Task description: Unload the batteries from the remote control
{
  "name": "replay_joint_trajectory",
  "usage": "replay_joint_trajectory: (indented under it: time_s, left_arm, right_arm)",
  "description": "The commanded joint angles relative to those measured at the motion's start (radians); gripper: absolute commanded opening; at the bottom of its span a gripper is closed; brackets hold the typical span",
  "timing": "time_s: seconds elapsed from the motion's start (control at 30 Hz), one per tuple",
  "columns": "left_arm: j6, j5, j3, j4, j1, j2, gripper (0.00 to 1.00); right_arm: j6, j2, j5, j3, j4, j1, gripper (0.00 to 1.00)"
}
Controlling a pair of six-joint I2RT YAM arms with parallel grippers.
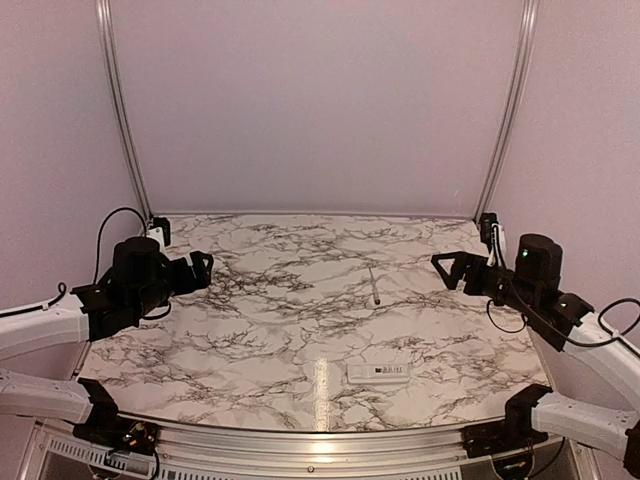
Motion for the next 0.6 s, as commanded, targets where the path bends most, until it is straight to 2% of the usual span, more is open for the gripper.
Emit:
replay_joint_trajectory:
  time_s: [0.0, 0.17, 0.33, 0.5, 0.57]
  left_arm:
    - [-0.007, 0.048, 0.025, -0.051, -0.057, -0.039, 0.99]
    - [-0.005, 0.089, 0.025, -0.079, -0.129, -0.067, 0.99]
    - [0.012, 0.115, 0.036, -0.125, -0.191, -0.058, 0.99]
    - [0.027, 0.128, 0.036, -0.131, -0.239, -0.048, 0.99]
    - [0.030, 0.129, 0.035, -0.138, -0.243, -0.049, 0.99]
  right_arm:
    - [-0.026, 0.052, 0.096, 0.093, -0.131, 0.181, 0.98]
    - [0.007, 0.113, 0.291, 0.107, -0.194, 0.416, 0.98]
    - [0.000, 0.245, 0.389, 0.128, -0.276, 0.583, 0.98]
    - [-0.089, 0.388, 0.429, 0.233, -0.412, 0.673, 0.99]
    - [-0.132, 0.432, 0.395, 0.259, -0.438, 0.676, 0.98]
